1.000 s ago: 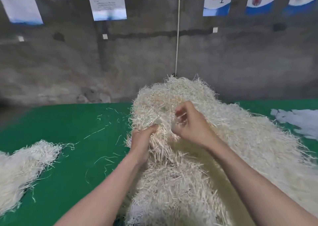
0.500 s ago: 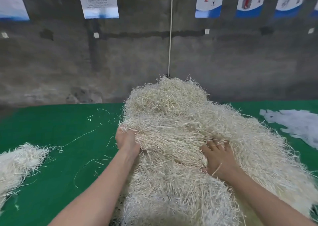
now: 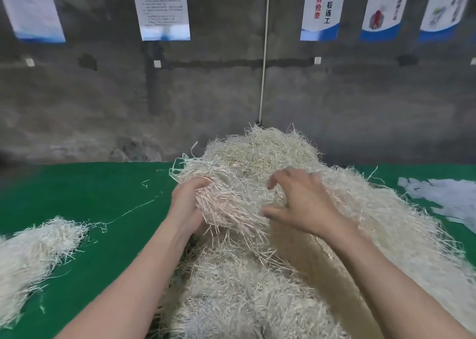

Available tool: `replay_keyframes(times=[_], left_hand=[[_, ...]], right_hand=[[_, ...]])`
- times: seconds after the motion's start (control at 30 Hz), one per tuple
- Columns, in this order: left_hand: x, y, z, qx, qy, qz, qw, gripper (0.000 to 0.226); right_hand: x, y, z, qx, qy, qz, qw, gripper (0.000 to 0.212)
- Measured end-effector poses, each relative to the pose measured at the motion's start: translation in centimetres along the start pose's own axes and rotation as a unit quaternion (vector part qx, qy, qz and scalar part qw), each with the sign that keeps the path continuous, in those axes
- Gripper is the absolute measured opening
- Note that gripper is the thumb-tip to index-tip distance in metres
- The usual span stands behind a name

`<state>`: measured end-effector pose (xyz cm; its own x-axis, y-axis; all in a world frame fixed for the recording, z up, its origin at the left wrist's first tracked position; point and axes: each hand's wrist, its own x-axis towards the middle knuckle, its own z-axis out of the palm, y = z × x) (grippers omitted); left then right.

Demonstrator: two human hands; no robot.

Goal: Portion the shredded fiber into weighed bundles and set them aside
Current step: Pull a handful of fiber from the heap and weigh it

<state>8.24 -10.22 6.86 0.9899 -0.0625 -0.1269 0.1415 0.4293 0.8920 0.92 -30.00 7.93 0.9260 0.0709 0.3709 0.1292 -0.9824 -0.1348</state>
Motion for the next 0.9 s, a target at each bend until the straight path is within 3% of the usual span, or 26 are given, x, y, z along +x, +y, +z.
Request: replay_keyframes(times=[0.07,0.13,0.23,0.3,0.37,0.4,0.43,0.5,0.57,0.6,0.63,0.73,0.9], left_hand=[[-1.0,0.5,0.7,0.005,-0.029,-0.006,1.0,0.038],[-2.3,1.8,0.6,0.001,-0.031,-0.021,0.999,0.039],[-2.1,3.6,-1.6,0.016,0.01,0.016,1.0,0.027],[-1.8,3.9,-3.5,0.063,0.014,0.041,0.997,0.016],[-1.6,3.2,-4.4,0.197,-0.064,0.041,0.977,0.018],[-1.4,2.5,-4.2,0.292,-0.145,0.01,0.945,0.038],[-1.0,1.4,-3.7,0.396,-0.225,-0.04,0.889,0.068],[-0.4,-1.5,-2.1,0.614,-0.287,-0.088,0.73,0.103],[0.1,-4.5,-1.0,0.783,-0.248,-0.025,0.57,0.098],[0.7,-5.4,-0.6,0.831,-0.208,0.041,0.514,0.087],[1.3,-5.6,-0.6,0.855,-0.165,0.106,0.479,0.075],[3.4,-3.9,-1.3,0.86,-0.082,0.176,0.473,0.055],[4.2,-3.3,-1.5,0.845,-0.051,0.212,0.489,0.035]], right_hand=[[1.8,-3.4,2.4,0.103,-0.082,-0.002,0.991,0.11],[2.3,-5.1,6.3,0.14,-0.154,0.041,0.977,0.119],[1.3,-2.6,9.4,0.203,-0.105,0.153,0.962,0.065],[0.7,-1.1,9.3,0.221,-0.112,0.163,0.955,0.053],[0.4,-0.5,8.9,0.21,-0.109,0.154,0.959,0.053],[0.4,-0.6,8.6,0.209,-0.096,0.154,0.961,0.055],[0.5,-0.8,8.4,0.209,-0.075,0.152,0.963,0.06],[0.6,-0.8,8.0,0.21,-0.026,0.15,0.966,0.067],[0.2,-0.3,7.9,0.174,-0.003,0.133,0.976,0.063],[-0.1,0.4,8.0,0.119,-0.004,0.107,0.987,0.057],[-0.6,1.3,8.3,0.064,-0.012,0.074,0.995,0.053],[-1.8,5.3,9.0,-0.013,-0.038,0.033,0.999,0.05],[-2.4,9.5,10.1,-0.044,-0.072,0.066,0.994,0.068]])
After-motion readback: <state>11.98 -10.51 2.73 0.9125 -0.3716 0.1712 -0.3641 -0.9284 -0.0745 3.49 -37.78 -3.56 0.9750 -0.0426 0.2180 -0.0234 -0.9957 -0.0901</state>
